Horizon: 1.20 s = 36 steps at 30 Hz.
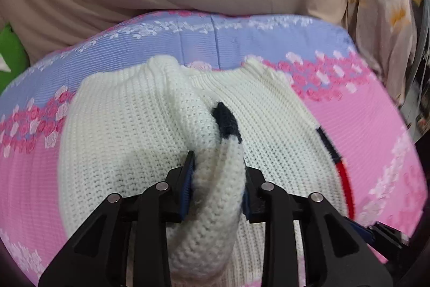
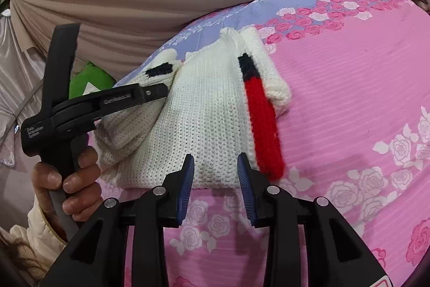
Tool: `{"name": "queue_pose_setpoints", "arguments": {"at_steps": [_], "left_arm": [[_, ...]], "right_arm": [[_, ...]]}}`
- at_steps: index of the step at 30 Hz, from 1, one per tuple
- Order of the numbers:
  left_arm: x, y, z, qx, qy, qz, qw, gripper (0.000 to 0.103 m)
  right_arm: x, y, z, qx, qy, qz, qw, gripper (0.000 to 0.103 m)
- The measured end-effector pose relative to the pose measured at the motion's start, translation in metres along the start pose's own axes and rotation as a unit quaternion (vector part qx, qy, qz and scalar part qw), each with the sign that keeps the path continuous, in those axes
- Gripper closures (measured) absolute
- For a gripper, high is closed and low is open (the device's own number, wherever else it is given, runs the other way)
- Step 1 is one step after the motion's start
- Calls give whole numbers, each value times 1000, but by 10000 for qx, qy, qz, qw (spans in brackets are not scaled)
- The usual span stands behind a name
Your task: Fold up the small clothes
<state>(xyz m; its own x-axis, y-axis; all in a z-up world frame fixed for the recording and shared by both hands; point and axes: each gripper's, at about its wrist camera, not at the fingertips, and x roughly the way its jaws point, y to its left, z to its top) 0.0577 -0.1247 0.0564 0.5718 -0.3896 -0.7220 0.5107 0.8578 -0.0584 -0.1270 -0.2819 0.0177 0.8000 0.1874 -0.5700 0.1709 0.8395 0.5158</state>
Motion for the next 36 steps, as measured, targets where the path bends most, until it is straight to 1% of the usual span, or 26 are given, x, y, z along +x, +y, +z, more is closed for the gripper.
{"name": "queue_pose_setpoints", "arguments": {"at_steps": [1, 2, 3, 4, 6, 8, 9, 10, 12, 13, 15, 17, 18, 21, 22, 24, 25, 26, 27, 29, 30, 31, 32, 33, 34, 36], "left_arm": [[-15, 8, 1, -114, -115, -110, 9998, 71], [-29, 16, 2, -204, -221, -200, 9993, 70], [-47, 29, 0, -311, -355, -321, 9984, 65], [-61, 38, -2, -395, -450, -382, 9975, 57], [-87, 59, -9, -597, -641, -418, 9953, 44], [-109, 82, -19, -850, -754, -518, 9922, 42], [-115, 92, -24, -974, -744, -588, 9907, 36], [-118, 102, -31, -1145, -710, -602, 9890, 31], [-115, 114, -44, -1331, -626, -486, 9879, 30], [-109, 119, -52, -1396, -490, -405, 9882, 30], [-96, 120, -66, -1439, -253, -506, 9880, 30], [-87, 114, -77, -1352, -98, -543, 9893, 30], [-84, 110, -80, -1253, -55, -579, 9904, 30], [-70, 94, -87, -833, 101, -397, 9957, 29], [-63, 91, -90, -778, 191, -310, 9963, 29], [-51, 92, -93, -832, 376, -338, 9953, 29], [-46, 94, -96, -919, 450, -346, 9941, 30], [-44, 97, -97, -979, 494, -321, 9934, 30], [-43, 99, -98, -1032, 523, -273, 9929, 31], [-44, 101, -99, -1079, 517, -175, 9927, 36], [-44, 102, -99, -1076, 519, -151, 9927, 35], [-44, 102, -99, -1078, 512, -193, 9927, 35], [-43, 101, -99, -1085, 518, -233, 9925, 35], [-39, 98, -100, -1067, 561, -286, 9923, 35], [-33, 94, -99, -1028, 621, -305, 9923, 35], [-27, 85, -98, -834, 593, -67, 9947, 35]], "right_arm": [[-5, -1, 5, -9, -86, 1, 10000, 70], [-10, -1, 12, -37, -187, -6, 9998, 67], [-12, -3, 20, -78, -261, -2, 9996, 62], [-16, -1, 28, -138, -350, 4, 9993, 59], [-13, 4, 45, -253, -395, 120, 9988, 54], [-4, 17, 59, -390, -356, 263, 9983, 51], [4, 27, 65, -493, -305, 387, 9976, 45], [12, 35, 68, -561, -236, 495, 9969, 42], [32, 52, 75, -636, -5, 638, 9959, 40], [45, 63, 75, -660, 186, 698, 9952, 40], [65, 81, 76, -707, 494, 815, 9929, 39], [80, 95, 74, -776, 769, 865, 9902, 38], [88, 101, 74, -787, 901, 829, 9894, 35], [114, 113, 70, -847, 1286, 727, 9854, 32], [122, 114, 69, -848, 1364, 703, 9845, 34], [132, 112, 68, -772, 1469, 821, 9827, 76], [126, 109, 72, -716, 1404, 960, 9828, 77], [115, 108, 77, -668, 1214, 1181, 9833, 80], [93, 103, 84, -620, 866, 1408, 9843, 81], [56, 89, 92, -505, 399, 1665, 9839, 81], [38, 79, 94, -449, 163, 1647, 9852, 81], [22, 65, 92, -402, -50, 1507, 9877, 81], [15, 50, 88, -342, -125, 1349, 9902, 81], [14, 33, 84, -217, -80, 1165, 9929, 81], [23, 12, 76, -12, 142, 940, 9955, 80], [49, -20, 58, 284, 643, 472, 9964, 78]]}}
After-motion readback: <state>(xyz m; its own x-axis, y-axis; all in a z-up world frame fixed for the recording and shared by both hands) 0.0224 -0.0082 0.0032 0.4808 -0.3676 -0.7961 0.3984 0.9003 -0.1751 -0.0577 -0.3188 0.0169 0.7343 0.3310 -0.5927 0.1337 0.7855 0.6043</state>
